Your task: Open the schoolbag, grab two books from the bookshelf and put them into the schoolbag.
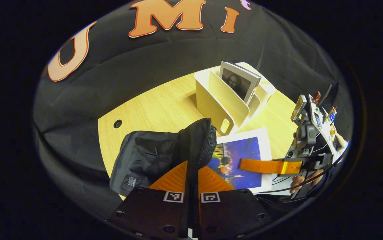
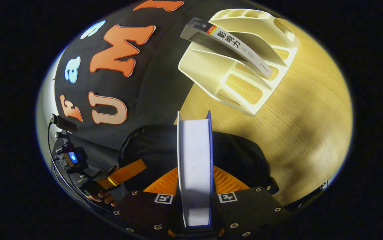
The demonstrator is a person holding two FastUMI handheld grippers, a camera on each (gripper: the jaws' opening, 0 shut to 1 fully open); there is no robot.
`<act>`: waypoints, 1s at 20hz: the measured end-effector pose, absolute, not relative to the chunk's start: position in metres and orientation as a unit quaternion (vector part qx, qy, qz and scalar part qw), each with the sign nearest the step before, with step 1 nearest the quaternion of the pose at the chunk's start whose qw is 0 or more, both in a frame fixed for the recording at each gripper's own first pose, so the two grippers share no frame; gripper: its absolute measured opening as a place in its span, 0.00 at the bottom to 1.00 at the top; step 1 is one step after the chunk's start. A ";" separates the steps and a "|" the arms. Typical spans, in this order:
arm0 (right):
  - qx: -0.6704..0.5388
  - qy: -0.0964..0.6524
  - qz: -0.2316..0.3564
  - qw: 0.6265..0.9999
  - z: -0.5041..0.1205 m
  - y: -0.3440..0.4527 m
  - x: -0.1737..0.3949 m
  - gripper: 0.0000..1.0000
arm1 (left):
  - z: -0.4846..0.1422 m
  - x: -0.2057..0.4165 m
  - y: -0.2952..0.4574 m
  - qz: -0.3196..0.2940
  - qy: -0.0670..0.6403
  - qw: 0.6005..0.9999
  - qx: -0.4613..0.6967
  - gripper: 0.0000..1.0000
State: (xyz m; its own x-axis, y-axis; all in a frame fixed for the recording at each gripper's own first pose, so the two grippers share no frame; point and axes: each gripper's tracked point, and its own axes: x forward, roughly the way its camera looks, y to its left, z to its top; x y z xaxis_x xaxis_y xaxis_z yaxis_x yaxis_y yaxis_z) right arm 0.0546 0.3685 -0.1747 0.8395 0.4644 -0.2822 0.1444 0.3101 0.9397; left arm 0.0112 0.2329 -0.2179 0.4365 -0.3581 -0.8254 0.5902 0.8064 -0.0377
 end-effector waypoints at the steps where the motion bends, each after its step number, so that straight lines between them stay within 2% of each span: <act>1: 0.584 0.262 0.107 0.761 -0.177 0.376 0.059 0.34 | -0.219 0.009 0.231 -0.286 0.451 0.836 0.128 0.05; 8: 0.606 0.266 0.097 0.743 -0.199 0.420 0.080 0.35 | -0.217 0.007 0.228 -0.288 0.448 0.837 0.126 0.05; 14: 0.606 0.269 0.097 0.742 -0.204 0.445 0.109 0.35 | -0.221 0.005 0.228 -0.290 0.448 0.836 0.132 0.05; 16: 0.605 0.307 0.101 0.728 -0.211 0.458 0.112 0.38 | -0.221 0.009 0.230 -0.286 0.448 0.837 0.131 0.05; 18: 0.576 0.390 0.125 0.707 -0.220 0.473 0.095 0.48 | -0.222 0.013 0.232 -0.286 0.450 0.837 0.127 0.05; 19: 0.544 0.420 0.128 0.715 -0.227 0.471 0.087 0.39 | -0.221 0.014 0.234 -0.288 0.447 0.837 0.129 0.05; 20: 0.511 0.434 0.126 0.731 -0.232 0.462 0.081 0.56 | -0.224 0.015 0.235 -0.290 0.446 0.836 0.132 0.05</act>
State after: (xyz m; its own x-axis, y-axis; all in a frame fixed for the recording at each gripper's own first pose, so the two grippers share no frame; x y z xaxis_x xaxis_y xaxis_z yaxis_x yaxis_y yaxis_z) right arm 0.0811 0.4624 -0.2324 0.5915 0.6282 -0.5055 0.2595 0.4452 0.8570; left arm 0.0152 0.2347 -0.2239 0.4334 -0.3680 -0.8226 0.6035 0.7964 -0.0383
